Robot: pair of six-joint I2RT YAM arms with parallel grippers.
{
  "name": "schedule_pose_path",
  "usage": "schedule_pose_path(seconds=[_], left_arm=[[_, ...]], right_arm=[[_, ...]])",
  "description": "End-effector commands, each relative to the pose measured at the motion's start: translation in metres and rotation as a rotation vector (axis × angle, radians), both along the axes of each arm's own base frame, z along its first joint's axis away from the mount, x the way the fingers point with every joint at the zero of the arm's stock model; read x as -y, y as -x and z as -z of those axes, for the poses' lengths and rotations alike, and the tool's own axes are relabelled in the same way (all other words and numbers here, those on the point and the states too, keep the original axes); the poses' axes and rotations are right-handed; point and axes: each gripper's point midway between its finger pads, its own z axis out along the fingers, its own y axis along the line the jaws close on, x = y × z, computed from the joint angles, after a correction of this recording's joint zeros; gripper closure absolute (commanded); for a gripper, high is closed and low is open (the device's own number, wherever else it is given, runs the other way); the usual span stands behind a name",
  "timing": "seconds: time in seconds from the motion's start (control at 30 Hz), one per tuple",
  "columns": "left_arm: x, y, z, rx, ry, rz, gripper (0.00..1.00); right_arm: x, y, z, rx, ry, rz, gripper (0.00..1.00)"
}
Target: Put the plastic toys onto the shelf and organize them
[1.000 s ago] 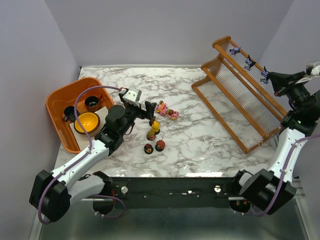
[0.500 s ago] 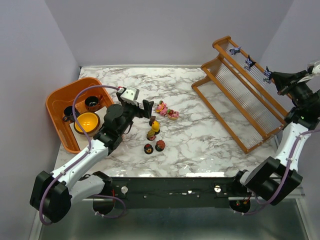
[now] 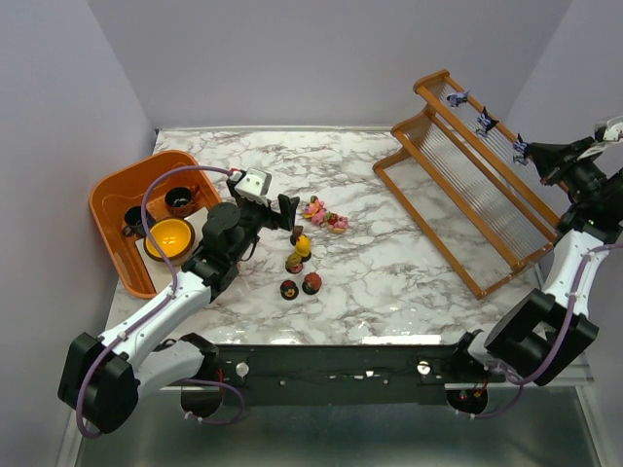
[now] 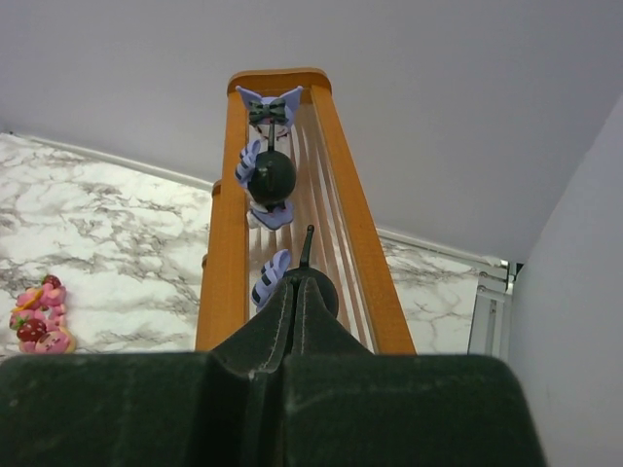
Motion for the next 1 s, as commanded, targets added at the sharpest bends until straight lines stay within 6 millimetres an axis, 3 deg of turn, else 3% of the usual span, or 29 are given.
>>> schedule_pose_path(seconds=[0.0,0.53,0.97], left_arm=[[-0.003,-0.003,-0.011,0.036,0.003,-0.015,0.01],[-0.003,-0.008,-0.005,0.023,-0.003,-0.011,0.01],[-0.002,-0.005,-0.009,0.034,0.010,-0.002,0.01]], right_arm=[[0.004,-0.004,-0.007,0.008,0.036,-0.027,0.95],[0.000,-0.008,0.006,-0.026,0.024,-0.108,0.87],[0.006,-0.003,0.023,-0.057,0.052,-0.021,0.78]])
